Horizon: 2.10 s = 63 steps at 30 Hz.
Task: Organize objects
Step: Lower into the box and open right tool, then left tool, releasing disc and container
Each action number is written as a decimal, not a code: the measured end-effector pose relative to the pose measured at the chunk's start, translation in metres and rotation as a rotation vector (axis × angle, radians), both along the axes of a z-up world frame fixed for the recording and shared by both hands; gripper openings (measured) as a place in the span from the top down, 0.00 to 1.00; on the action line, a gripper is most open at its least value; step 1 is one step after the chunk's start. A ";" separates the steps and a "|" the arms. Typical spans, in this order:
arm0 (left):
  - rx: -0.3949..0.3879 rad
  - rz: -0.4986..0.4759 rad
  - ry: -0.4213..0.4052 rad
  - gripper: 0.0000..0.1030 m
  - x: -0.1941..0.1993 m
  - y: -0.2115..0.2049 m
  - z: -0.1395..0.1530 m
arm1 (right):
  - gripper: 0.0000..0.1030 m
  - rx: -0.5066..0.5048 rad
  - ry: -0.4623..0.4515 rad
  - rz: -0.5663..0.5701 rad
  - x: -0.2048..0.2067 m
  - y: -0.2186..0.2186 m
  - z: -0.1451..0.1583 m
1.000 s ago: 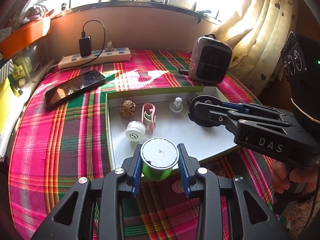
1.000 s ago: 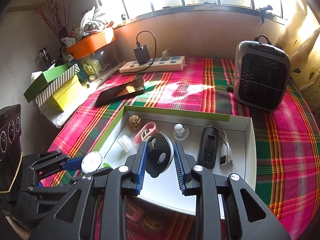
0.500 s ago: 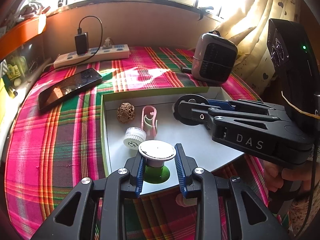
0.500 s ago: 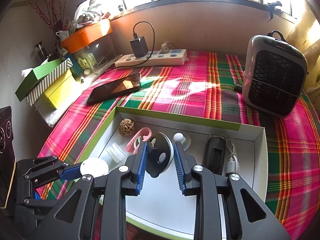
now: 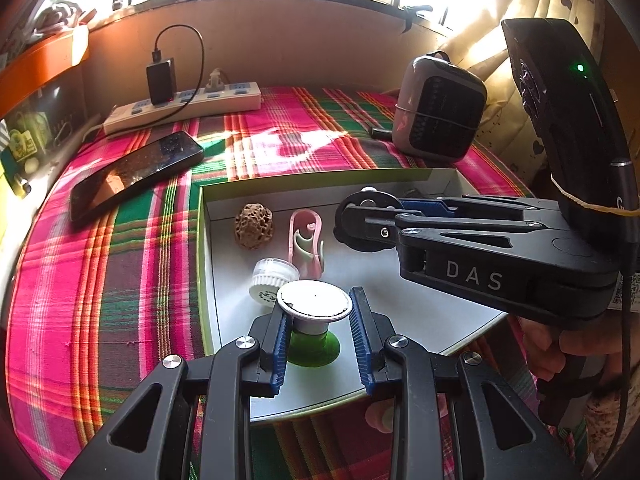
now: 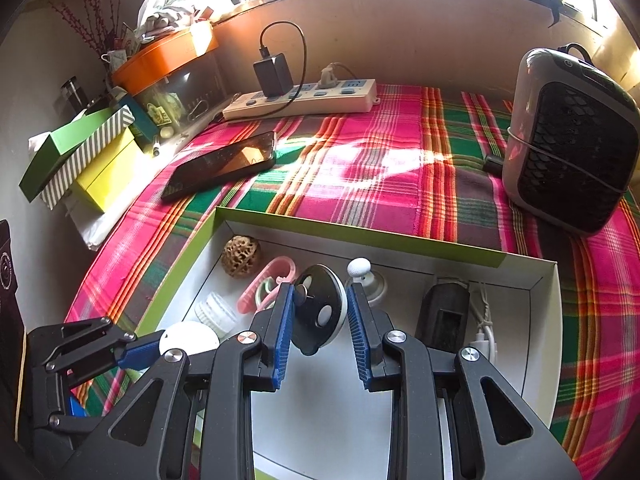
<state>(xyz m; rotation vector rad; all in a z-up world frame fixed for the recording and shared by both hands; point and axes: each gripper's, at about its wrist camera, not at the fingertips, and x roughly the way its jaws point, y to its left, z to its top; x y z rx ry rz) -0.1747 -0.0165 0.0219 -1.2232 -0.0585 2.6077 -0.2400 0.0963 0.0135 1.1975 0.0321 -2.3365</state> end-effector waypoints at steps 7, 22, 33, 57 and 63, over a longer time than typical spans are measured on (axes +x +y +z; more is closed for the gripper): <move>-0.005 -0.005 -0.009 0.74 -0.005 0.001 -0.004 | 0.73 0.010 -0.007 0.003 -0.006 -0.003 -0.003; 0.003 -0.005 -0.003 0.74 -0.009 0.000 -0.005 | 0.72 0.031 -0.007 0.006 -0.008 -0.011 -0.008; -0.022 -0.004 -0.006 0.74 -0.008 0.003 -0.006 | 0.72 0.040 -0.015 -0.005 -0.009 -0.013 -0.009; -0.042 -0.007 -0.006 0.66 -0.003 0.000 -0.007 | 0.63 0.038 -0.009 -0.023 -0.007 -0.009 -0.007; -0.041 -0.005 -0.008 0.64 0.000 -0.001 -0.007 | 0.58 0.034 -0.004 -0.019 -0.004 -0.011 -0.005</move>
